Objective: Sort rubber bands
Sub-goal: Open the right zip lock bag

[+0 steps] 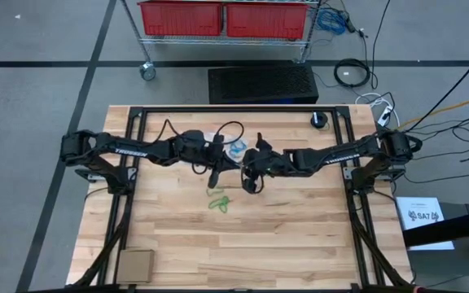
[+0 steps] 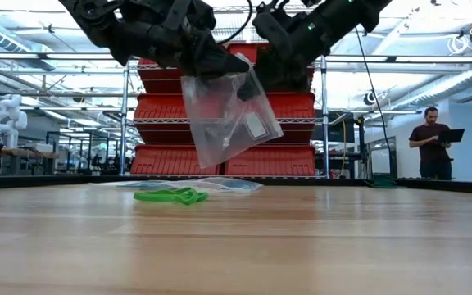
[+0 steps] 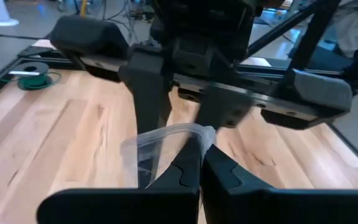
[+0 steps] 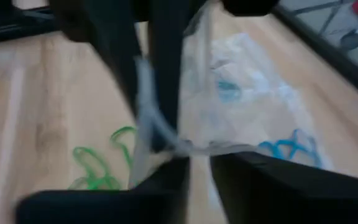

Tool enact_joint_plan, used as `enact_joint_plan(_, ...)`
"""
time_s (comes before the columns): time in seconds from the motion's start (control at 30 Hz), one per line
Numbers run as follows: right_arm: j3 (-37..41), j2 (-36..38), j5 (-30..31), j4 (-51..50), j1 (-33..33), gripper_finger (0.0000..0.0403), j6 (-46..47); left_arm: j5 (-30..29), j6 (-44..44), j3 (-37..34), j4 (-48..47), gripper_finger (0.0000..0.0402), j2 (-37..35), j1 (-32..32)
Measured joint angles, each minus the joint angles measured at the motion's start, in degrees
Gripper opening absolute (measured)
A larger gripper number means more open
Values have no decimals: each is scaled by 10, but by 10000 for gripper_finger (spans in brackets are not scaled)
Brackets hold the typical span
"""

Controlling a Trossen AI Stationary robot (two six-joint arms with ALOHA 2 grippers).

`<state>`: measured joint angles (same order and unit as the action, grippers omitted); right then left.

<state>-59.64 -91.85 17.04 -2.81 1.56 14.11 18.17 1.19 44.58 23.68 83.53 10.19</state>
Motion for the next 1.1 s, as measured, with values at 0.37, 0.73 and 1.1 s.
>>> enact_joint_plan(0.37, 43, -4, 10, 107, 32, 1, -70, -54, 0, 0, 15, 0, 0, -26)
enact_joint_plan(0.73, 108, -4, 4, 251, 29, 67, 22, -95, -3, 0, 50, 0, 0, -40)
enact_joint_plan(1.1, 108, 50, 4, 149, 29, 209, 25, -95, -31, 1, -53, 0, -45, -40)
